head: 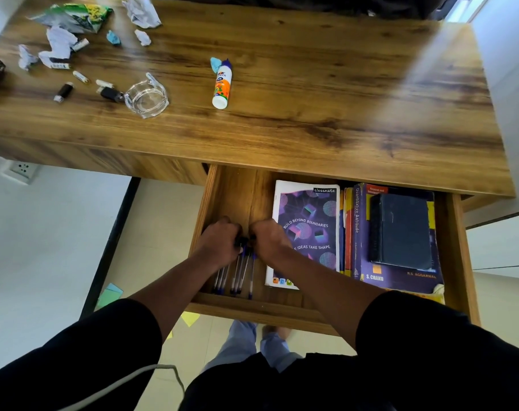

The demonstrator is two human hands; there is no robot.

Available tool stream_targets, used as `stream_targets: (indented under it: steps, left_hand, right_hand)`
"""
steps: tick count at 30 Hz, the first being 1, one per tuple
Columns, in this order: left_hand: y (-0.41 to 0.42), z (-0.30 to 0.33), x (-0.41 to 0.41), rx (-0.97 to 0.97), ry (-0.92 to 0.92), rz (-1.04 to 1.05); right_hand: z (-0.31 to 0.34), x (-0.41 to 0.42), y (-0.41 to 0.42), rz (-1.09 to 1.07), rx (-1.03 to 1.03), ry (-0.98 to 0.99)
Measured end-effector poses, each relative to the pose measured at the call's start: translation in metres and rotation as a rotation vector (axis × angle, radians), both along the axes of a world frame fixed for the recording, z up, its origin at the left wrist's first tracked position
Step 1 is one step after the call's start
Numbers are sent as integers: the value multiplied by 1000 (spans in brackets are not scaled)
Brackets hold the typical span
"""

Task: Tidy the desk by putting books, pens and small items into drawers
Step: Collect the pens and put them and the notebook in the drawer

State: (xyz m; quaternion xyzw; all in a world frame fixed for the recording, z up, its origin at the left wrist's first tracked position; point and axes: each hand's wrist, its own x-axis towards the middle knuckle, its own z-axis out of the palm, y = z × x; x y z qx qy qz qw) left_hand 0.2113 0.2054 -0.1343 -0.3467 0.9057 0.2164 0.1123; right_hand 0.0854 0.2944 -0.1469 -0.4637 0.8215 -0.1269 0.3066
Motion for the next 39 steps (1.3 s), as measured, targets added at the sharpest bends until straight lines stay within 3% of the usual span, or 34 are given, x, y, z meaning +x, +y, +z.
stream_targets:
  steps: [12,21,39]
  left_hand:
    - [2,2,-4,4,-60,42]
    - [3,8,-2,-38,-57,-23]
    - [-2,20,-5,-162,-194,-188]
  right_hand:
    - [2,21,-7,-90,156,6]
    - [-6,30,-15,-252,170,-129]
    - [-6,41,-21,-156,77,-170]
